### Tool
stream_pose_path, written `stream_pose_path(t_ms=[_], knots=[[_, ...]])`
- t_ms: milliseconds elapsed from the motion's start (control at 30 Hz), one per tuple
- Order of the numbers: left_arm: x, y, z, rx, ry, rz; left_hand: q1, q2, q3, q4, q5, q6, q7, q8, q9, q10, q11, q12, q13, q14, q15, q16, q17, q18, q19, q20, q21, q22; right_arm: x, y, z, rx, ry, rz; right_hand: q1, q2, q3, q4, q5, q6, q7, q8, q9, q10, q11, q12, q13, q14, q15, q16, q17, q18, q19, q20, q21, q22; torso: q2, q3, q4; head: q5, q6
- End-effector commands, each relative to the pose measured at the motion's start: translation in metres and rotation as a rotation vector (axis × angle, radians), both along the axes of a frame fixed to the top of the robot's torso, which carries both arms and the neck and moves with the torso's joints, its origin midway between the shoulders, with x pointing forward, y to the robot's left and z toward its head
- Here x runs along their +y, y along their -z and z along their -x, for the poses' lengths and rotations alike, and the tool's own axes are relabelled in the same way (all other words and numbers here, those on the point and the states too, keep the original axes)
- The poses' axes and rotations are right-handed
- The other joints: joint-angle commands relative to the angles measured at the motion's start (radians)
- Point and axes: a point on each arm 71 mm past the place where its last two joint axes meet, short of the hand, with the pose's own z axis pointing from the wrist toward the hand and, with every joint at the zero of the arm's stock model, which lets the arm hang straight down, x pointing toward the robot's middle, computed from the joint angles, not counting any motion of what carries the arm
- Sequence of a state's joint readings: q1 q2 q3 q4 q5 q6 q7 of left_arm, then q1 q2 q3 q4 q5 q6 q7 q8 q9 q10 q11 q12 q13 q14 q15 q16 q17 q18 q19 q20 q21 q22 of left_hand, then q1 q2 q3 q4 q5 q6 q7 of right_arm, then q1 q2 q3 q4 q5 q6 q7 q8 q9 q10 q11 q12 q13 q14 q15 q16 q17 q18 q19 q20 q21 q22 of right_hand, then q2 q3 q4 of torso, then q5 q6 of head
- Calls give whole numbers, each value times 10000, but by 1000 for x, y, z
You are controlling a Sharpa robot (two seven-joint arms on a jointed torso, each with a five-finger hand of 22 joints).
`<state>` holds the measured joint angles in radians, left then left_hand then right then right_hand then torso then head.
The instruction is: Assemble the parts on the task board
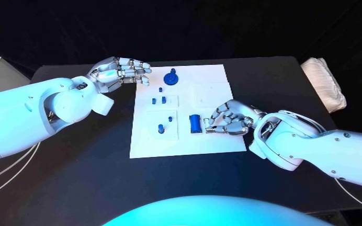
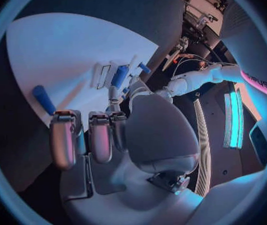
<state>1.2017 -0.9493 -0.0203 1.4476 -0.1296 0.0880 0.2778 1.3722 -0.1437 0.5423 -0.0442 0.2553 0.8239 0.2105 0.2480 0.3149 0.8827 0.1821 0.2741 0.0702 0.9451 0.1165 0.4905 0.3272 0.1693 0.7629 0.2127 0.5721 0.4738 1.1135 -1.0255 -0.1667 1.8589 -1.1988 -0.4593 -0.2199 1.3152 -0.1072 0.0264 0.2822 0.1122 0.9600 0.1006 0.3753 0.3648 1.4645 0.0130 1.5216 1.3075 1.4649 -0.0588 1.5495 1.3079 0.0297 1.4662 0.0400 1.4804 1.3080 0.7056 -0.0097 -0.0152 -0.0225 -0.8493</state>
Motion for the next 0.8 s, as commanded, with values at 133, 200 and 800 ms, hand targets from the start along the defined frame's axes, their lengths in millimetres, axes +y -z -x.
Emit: stream_pose_path(t_ms=[133,200,800], knots=[[-2,-3,1,-246,27,224,27,50,19,-9,-2,27,202,43,12,-56,-3,67,5,-20,60,-67,15,71,-16,45,6,18,-38,-13,-4,-1116,673,-193,229,-110,131,-32,-28,-90,45,-132,-28,850,111,-5,2420,945,125,-22,2091,-131,855,116,-18,2402,-9,-11,9,-146,62],[-2,-3,1,-269,10,235,19,49,15,-5,-4,28,201,44,12,-51,-4,73,6,-17,61,-67,17,69,-17,46,6,19,-51,-13,-6,-1274,992,140,290,-160,149,-44,-32,-77,51,-150,-31,837,119,-32,2408,945,131,-23,2089,-131,856,129,-16,2403,-1,-3,-1,-148,80],[-2,-2,2,-278,14,279,-6,51,8,8,-13,37,199,51,13,-26,-9,101,11,-8,59,-66,25,68,-20,46,8,24,-82,5,-4,-1409,2428,2064,270,-349,192,75,-64,243,-4,-92,11,717,85,-287,2299,910,118,-91,1947,-92,810,158,-219,2352,14,7,26,-327,71]])
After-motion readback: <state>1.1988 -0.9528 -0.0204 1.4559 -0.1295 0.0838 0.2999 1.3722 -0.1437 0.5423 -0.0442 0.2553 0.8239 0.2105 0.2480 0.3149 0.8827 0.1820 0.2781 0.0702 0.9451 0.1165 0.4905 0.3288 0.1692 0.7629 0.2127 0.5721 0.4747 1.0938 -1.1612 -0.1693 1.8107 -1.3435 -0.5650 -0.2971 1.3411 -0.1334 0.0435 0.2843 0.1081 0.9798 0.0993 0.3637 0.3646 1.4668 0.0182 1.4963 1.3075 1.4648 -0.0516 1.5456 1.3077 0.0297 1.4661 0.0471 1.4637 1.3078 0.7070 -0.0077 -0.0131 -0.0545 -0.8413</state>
